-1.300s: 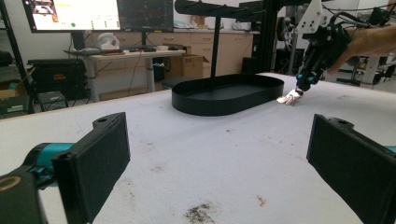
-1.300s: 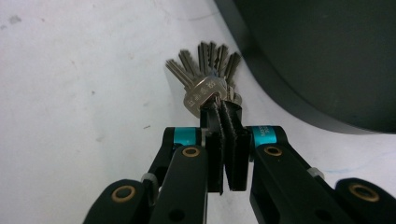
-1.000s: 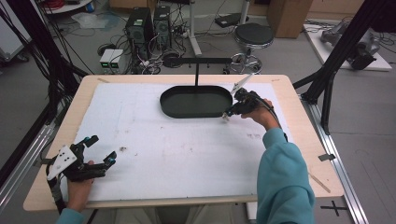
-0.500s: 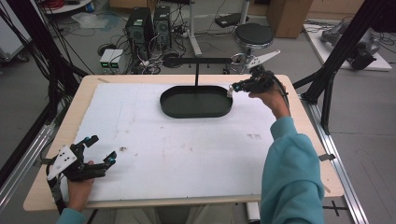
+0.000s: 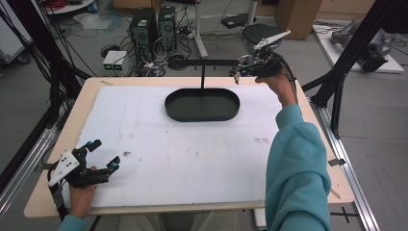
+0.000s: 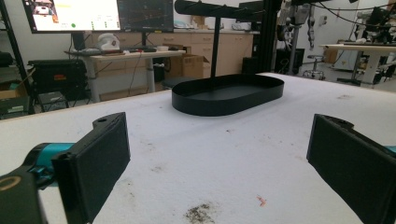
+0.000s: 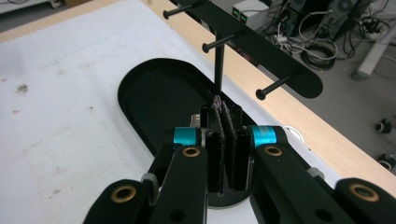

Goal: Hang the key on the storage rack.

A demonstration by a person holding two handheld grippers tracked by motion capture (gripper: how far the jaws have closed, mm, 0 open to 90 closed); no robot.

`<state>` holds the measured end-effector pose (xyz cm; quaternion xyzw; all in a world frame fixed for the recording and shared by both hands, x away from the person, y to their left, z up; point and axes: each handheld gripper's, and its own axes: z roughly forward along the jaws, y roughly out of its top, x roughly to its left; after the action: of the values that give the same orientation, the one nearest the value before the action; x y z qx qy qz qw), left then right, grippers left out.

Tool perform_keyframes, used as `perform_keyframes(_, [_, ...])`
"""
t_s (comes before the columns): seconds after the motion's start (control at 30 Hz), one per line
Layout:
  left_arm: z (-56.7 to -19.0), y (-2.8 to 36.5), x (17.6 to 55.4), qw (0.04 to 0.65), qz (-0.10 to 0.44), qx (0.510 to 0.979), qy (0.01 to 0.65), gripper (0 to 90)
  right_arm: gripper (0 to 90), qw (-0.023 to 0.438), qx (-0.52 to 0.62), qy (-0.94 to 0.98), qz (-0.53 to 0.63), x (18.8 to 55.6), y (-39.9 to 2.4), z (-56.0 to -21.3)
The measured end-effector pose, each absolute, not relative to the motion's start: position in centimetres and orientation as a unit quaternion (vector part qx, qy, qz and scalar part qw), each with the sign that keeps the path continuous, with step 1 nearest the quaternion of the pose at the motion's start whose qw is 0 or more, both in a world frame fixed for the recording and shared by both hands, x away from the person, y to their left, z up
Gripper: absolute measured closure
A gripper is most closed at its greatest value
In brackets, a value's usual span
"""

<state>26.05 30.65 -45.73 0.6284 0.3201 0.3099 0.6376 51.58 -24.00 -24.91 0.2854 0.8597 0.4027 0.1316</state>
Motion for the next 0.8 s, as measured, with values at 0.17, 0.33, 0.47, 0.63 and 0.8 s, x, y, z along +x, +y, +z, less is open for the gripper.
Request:
perform_keyframes(0.17, [-45.7, 30.6, 26.1, 0.638, 0.309, 0.628, 0.321, 6.5, 88.5, 0.128, 0.290, 0.860, 0.400, 52.4, -23.6, -25.5])
perform_keyframes(0.33, [-45.7, 30.6, 26.1, 0.638, 0.310, 0.628, 0.321, 6.5, 88.5, 0.131, 0.298, 0.857, 0.399, 53.2, -23.3, -26.1])
perform_keyframes(0.47, [-45.7, 30.6, 26.1, 0.638, 0.309, 0.628, 0.321, 6.5, 88.5, 0.136, 0.302, 0.855, 0.400, 53.5, -23.1, -26.3])
perform_keyframes(0.63, [-45.7, 30.7, 26.1, 0.638, 0.308, 0.629, 0.321, 6.5, 88.5, 0.137, 0.298, 0.856, 0.399, 53.6, -22.8, -26.0])
perform_keyframes(0.8, [-45.7, 30.7, 26.1, 0.638, 0.309, 0.628, 0.321, 6.5, 88.5, 0.140, 0.292, 0.859, 0.396, 53.8, -22.6, -25.5])
